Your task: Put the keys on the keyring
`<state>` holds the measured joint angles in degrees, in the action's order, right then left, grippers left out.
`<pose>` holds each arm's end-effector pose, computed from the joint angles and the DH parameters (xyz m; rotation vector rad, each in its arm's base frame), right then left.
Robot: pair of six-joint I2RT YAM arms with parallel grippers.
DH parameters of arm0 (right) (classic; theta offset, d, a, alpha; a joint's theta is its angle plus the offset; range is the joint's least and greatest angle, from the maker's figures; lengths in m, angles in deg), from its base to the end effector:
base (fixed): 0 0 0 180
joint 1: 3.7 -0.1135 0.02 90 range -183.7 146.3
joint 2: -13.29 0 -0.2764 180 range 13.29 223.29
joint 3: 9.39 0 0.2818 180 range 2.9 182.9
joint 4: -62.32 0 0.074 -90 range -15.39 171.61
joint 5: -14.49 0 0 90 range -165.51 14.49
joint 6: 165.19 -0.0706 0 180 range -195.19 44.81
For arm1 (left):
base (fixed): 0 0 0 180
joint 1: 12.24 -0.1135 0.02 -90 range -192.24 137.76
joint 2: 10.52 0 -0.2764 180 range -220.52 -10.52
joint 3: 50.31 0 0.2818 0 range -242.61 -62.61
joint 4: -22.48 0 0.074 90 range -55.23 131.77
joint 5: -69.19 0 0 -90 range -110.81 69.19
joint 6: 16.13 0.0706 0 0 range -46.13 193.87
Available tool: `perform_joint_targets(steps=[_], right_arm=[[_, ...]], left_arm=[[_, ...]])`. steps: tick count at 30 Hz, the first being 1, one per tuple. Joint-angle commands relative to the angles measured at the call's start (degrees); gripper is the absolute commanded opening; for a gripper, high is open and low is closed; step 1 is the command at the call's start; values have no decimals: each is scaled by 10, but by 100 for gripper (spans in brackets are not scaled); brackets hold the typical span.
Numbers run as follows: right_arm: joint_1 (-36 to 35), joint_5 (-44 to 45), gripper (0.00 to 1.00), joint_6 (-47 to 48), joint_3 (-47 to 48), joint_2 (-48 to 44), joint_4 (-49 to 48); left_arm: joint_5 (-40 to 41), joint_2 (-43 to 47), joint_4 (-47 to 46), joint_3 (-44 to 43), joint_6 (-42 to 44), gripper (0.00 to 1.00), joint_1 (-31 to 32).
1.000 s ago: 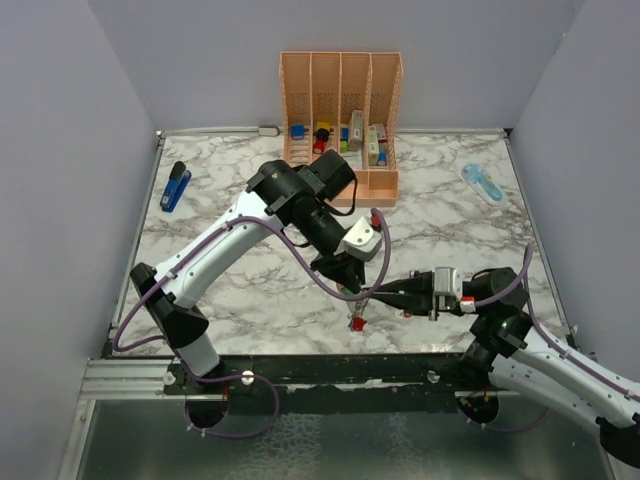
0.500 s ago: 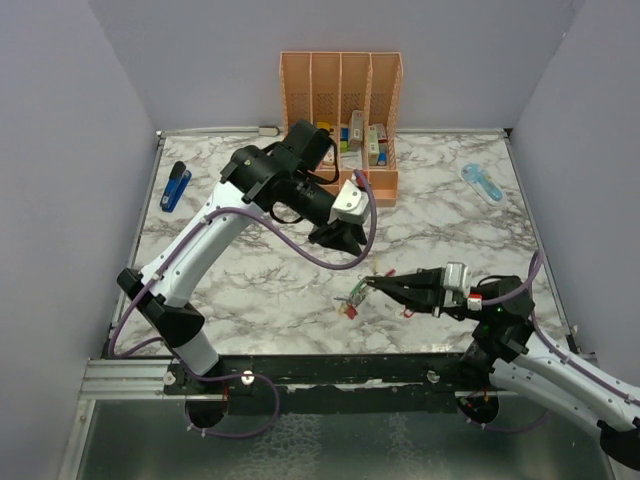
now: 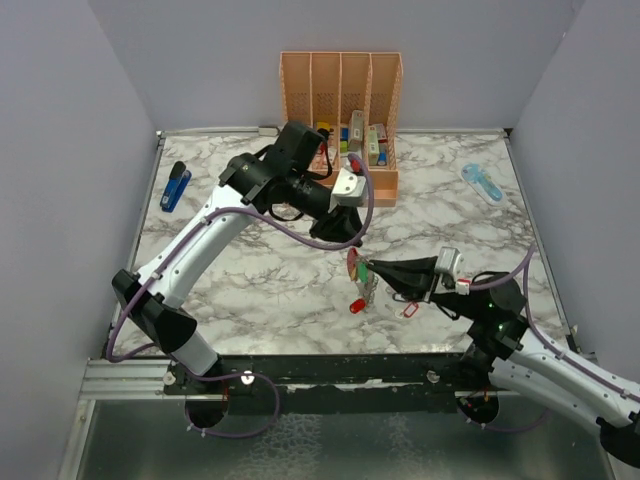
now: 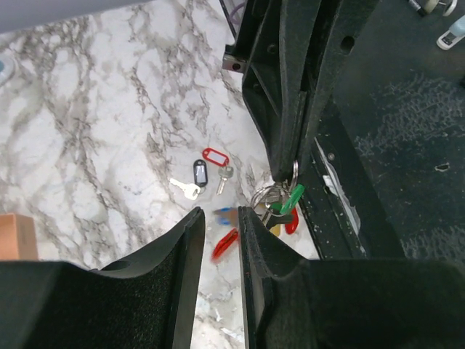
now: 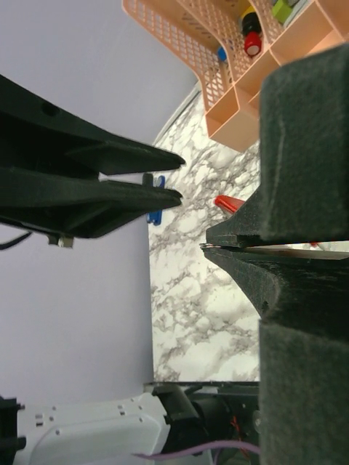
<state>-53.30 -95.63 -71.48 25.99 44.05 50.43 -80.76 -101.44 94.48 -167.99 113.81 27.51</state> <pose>0.1098 0.1664 0.3174 -0.8721 1.0386 0.9045 0.2324 -0.2727 0.4391 1.7238 1.2894 -1.2066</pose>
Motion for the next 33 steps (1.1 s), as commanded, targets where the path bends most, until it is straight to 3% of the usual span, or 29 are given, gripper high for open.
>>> perform_joint_targets(steps=[1,6,16,19,21,23,25,29,33], right_arm=[[-4,69,1,15,4,0,-66],[-4,79,1,20,2,21,-114],[-4,111,1,14,2,49,-174],[-4,121,1,7,2,58,-183],[-4,134,1,0,2,62,-189],[-4,153,1,-10,0,66,-199],[-4,174,1,-18,-2,68,-210],[-4,201,1,-37,0,74,-229],[-4,224,1,-60,7,85,-247]], left_arm=[[-28,20,-50,41,-53,28,-2],[-29,19,-51,59,-54,28,-18],[-86,10,-29,0,-54,28,-83],[-98,6,-59,-10,-105,28,-84],[-124,5,-96,-4,-157,32,-85],[-147,7,-124,11,-185,42,-83],[-136,8,-130,20,-182,45,-79],[-52,13,-73,0,-83,46,-58],[20,17,-72,5,-58,46,-40]])
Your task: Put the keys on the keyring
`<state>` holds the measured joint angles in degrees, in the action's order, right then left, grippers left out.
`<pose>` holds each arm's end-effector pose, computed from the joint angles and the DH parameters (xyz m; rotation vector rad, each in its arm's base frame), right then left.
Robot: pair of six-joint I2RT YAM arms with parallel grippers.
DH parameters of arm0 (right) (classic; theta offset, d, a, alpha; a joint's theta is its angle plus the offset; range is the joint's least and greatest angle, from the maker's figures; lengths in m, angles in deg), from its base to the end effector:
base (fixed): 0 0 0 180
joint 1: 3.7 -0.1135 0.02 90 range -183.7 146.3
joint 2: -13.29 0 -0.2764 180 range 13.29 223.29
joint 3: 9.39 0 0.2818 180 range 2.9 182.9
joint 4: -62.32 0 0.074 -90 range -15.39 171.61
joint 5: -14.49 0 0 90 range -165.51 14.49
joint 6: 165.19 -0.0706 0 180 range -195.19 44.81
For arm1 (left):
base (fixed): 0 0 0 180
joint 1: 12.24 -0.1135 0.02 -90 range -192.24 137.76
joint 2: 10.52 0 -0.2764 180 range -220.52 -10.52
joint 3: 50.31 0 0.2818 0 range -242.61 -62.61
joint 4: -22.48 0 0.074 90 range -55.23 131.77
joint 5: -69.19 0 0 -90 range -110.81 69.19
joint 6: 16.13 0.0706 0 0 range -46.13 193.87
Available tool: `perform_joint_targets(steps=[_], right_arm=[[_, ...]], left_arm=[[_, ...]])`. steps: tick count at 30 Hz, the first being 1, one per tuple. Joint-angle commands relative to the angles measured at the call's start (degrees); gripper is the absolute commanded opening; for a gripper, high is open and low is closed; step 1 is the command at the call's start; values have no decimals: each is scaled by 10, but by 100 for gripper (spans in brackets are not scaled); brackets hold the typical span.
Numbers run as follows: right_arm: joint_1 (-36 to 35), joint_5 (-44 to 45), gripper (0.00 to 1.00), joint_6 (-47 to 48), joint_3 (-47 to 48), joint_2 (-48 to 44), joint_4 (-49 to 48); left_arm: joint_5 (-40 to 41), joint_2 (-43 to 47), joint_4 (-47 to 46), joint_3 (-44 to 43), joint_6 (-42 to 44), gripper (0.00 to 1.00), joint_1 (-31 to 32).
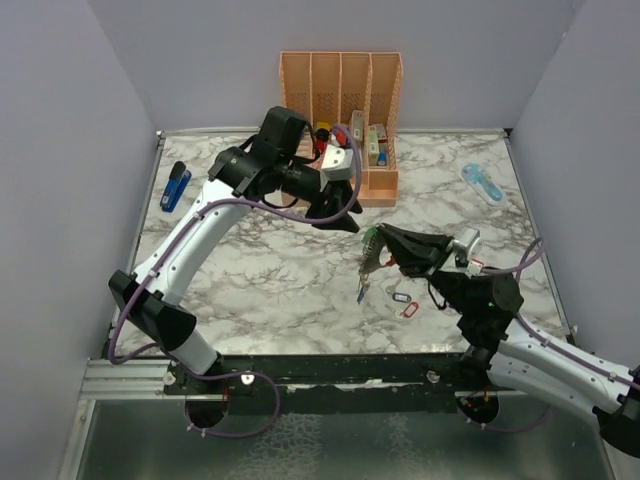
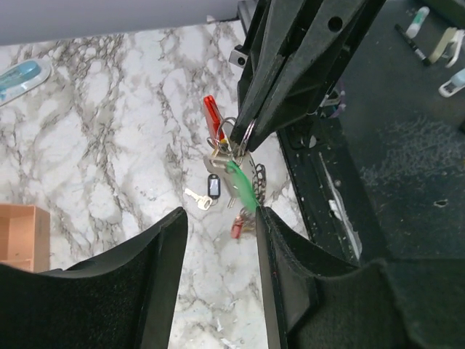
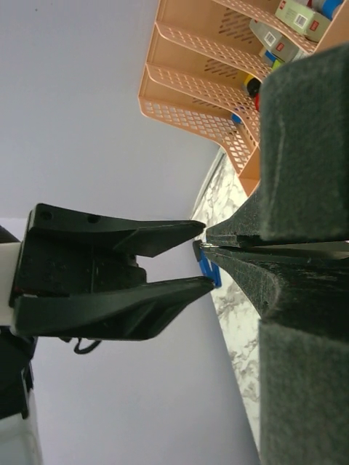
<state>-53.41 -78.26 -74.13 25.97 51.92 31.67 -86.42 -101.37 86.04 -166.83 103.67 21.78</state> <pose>0.1356 0.1652 0.3364 -0.5226 0.9978 0.7868 0.2620 -0.2544 0.4486 1.5564 1.3339 -1.2945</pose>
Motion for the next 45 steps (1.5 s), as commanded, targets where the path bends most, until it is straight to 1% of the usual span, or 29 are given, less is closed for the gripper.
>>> perform_joint_targets(steps=[1,4,9,15,19,25,31,34,39,45], right_arm=[[-3,58,1,-42,9,9,-65],[-3,81,1,-70,9,18,-85],[-3,121,1,-111,12,36,-131],[-3,174,1,-144,17,55,-163],[-3,194,1,-161,20,64,-164],[-3,197,1,-167,31,77,-158],[-3,198,1,-167,35,76,-145],[-3,196,1,-171,35,75,-144],[-3,188,1,-181,38,71,-135],[-3,184,1,-191,37,65,-134]], left_arm=[[95,18,4,-2,44,46,23],[142,17,-31,1,32,46,38],[182,8,-78,-27,6,46,53],[186,6,-76,-39,13,46,67],[191,9,-76,-45,14,46,70],[189,4,-69,-67,18,48,78],[175,-3,-27,-102,57,50,80],[179,-2,-38,-80,56,50,85],[229,-6,-63,-50,66,50,88],[234,-12,-80,-35,69,50,88]])
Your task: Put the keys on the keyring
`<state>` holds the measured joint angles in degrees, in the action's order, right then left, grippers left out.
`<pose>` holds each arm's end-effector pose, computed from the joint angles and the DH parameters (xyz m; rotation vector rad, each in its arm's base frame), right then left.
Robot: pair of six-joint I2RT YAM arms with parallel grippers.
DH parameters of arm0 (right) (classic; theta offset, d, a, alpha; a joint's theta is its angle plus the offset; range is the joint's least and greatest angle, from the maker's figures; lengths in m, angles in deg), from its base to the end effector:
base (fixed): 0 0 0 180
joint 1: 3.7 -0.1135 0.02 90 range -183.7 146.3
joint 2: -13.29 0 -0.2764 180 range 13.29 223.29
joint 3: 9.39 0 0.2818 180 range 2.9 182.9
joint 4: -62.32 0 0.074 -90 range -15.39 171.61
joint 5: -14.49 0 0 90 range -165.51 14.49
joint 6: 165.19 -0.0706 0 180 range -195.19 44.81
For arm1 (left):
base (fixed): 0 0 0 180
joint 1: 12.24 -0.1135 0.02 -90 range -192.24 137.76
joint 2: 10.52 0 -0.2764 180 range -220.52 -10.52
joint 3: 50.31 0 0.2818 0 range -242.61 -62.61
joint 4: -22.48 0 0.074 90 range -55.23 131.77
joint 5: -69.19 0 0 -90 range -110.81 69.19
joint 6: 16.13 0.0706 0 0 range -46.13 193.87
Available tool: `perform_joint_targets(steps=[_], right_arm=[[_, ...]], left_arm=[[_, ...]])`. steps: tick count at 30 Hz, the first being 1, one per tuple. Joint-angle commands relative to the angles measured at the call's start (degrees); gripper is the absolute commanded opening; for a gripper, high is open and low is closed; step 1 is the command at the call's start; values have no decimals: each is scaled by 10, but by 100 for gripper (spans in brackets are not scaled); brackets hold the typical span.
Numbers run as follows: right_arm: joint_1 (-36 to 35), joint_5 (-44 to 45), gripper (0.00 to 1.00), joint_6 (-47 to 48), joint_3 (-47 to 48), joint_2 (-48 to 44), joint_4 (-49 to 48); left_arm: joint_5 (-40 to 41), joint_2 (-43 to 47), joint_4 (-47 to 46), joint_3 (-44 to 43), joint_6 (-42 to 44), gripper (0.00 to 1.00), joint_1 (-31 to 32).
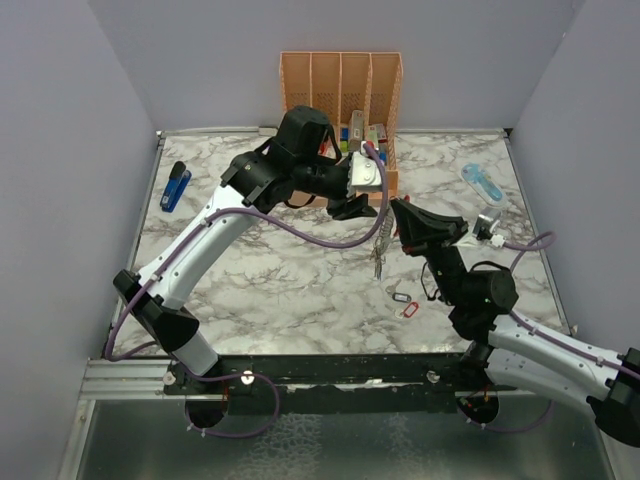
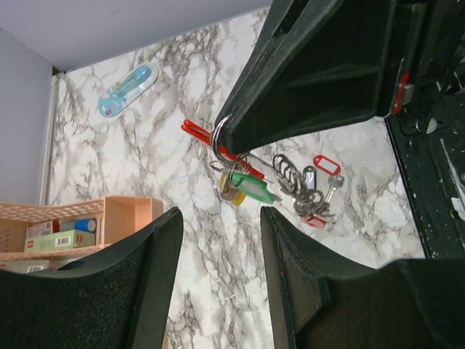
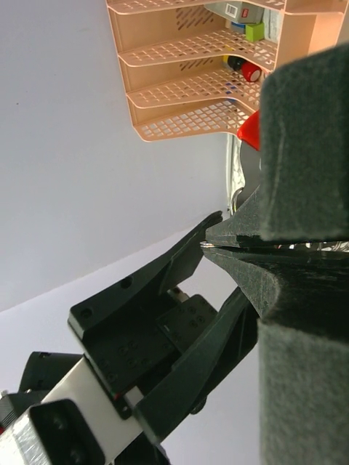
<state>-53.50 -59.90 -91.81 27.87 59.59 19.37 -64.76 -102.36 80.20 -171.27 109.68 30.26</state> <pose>0.1599 0.1597 0.3483 -0.0394 1.0438 0.9241 0.2505 -0.2960 0.4671 1.6084 1.2284 -0.8610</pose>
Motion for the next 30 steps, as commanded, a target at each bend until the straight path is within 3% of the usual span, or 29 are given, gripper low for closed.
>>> perform_joint_targets(steps=[1,12,23,30], right_arm=[[-2,1,1,-16,18,-12,-10],[-2,2,1,-28,11,-12,-9],[-2,11,1,-29,6,-8,-9],[-2,21,1,-28,0,-8,-10]], left_arm=[[19,-3,-26,13,8,50,4],[14,-12,-42,3,-3,48,6],[-5,-21,-38,-5,-9,39,14],[-24,-17,-16,-24,-9,41,15]])
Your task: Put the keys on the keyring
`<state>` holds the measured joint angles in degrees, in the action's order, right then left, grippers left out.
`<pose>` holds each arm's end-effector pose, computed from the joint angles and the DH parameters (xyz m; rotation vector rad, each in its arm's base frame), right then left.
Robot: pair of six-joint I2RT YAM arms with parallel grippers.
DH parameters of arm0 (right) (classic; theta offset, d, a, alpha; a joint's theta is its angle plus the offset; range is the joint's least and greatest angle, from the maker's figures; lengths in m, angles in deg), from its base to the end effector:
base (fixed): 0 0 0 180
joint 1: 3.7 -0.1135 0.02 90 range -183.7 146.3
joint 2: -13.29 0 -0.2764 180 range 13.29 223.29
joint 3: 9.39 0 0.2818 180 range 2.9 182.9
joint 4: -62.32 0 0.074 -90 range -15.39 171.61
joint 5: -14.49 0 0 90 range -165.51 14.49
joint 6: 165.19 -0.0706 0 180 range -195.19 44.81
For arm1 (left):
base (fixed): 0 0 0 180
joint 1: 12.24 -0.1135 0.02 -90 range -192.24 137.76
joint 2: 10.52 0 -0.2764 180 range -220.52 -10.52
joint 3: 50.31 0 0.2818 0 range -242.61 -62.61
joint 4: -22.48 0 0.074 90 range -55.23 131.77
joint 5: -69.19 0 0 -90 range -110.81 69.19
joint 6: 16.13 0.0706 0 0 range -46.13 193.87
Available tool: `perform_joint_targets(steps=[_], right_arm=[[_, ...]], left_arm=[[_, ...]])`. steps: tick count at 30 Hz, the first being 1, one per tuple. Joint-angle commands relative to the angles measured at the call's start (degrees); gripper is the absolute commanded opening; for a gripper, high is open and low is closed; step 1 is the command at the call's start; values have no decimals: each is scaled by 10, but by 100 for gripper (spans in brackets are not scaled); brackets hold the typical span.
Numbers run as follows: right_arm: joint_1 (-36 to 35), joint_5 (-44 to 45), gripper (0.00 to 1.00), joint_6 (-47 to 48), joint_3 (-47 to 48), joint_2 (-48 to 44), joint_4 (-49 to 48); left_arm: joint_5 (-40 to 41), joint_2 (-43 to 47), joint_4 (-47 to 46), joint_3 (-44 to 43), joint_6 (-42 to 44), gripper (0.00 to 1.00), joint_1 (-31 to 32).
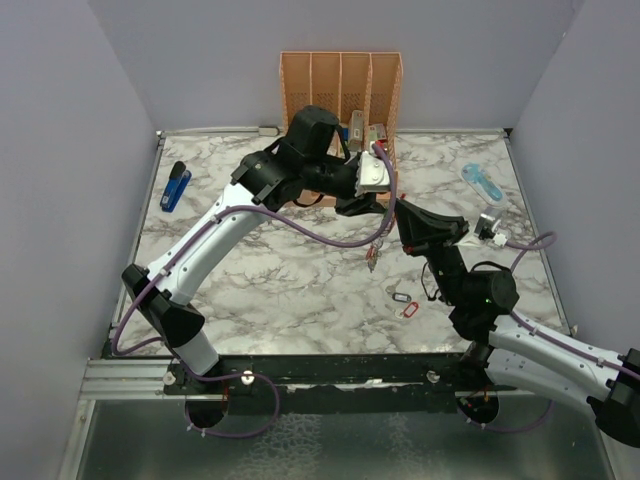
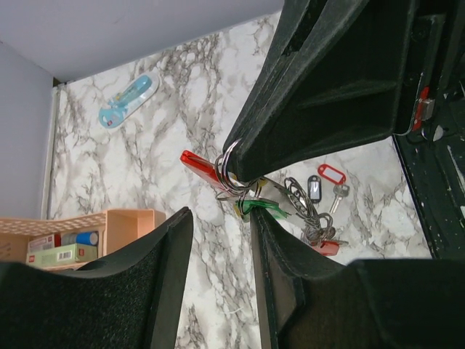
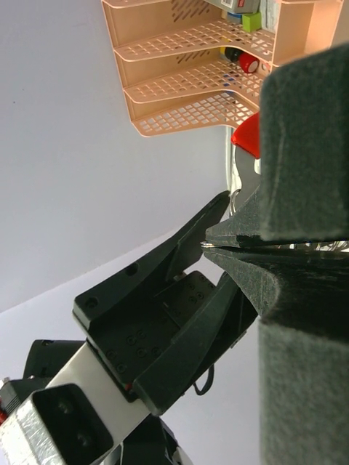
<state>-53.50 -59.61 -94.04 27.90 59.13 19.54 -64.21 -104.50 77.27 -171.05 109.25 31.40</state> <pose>0.1590 0.1582 0.3497 -0.0126 1.0431 0.9586 0.2570 -0.3121 0.4572 1.6131 1.2177 -0.8652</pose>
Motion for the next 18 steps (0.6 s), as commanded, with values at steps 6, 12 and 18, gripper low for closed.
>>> perform_joint_targets(steps=[6,12,18], right_arm=[[-2,16,1,-11,-2,1,-13],[-2,10,1,-13,2,7,-13],[-2,17,1,-19,0,8,-14]], left_arm=[[-43,6,19,-24,-4,41,4],[-44,5,18,-19,0,36,6],[-46,7,17,-17,0,22,8]])
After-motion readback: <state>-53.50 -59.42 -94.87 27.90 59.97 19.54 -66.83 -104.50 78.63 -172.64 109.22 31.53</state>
